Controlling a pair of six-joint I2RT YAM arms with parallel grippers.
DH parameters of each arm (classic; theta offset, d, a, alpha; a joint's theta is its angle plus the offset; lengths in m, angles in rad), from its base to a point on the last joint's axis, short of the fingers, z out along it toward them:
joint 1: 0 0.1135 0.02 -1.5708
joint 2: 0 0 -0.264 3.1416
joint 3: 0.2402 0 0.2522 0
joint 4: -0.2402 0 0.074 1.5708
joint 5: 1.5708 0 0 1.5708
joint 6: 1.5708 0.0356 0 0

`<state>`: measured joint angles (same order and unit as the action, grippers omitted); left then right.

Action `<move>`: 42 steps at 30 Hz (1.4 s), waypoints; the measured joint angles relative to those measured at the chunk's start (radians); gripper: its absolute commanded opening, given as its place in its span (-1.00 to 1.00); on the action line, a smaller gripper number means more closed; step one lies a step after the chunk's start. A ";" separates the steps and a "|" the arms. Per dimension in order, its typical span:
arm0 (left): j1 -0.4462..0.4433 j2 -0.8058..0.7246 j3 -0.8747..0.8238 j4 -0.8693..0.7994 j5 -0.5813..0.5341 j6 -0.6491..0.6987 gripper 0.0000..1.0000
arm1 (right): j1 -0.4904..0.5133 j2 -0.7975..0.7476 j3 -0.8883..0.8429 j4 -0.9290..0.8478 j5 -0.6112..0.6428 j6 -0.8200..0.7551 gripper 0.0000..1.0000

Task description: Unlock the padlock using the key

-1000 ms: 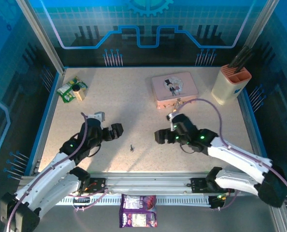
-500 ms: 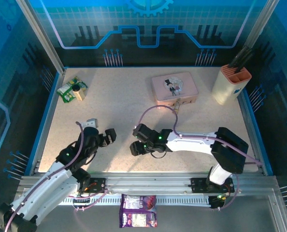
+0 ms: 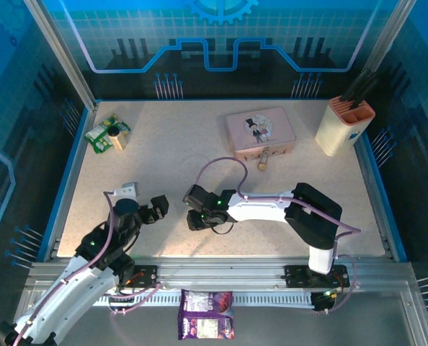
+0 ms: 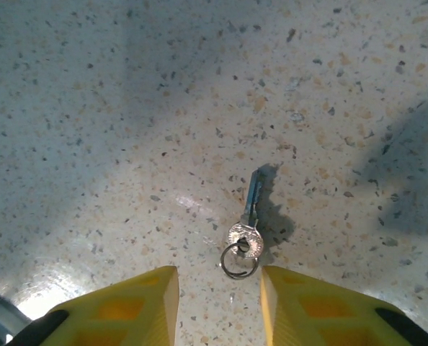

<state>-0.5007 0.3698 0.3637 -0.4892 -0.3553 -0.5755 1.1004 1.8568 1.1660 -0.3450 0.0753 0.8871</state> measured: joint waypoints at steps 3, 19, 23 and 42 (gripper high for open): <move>0.000 -0.011 -0.006 0.000 0.000 0.001 0.99 | 0.000 0.025 0.023 -0.023 0.005 0.008 -0.36; 0.000 -0.063 -0.015 -0.003 0.004 0.002 0.99 | 0.000 0.126 0.146 -0.137 0.034 0.023 -0.49; 0.000 -0.070 -0.021 -0.005 0.004 0.002 0.98 | 0.006 0.135 0.161 -0.158 0.048 0.022 -0.50; 0.000 -0.093 -0.021 -0.007 0.004 0.002 0.99 | 0.039 0.193 0.275 -0.281 0.132 0.006 -0.88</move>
<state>-0.5007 0.2764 0.3431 -0.4965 -0.3511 -0.5739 1.1389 2.0499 1.4414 -0.6258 0.2070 0.8936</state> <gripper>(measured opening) 0.992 0.105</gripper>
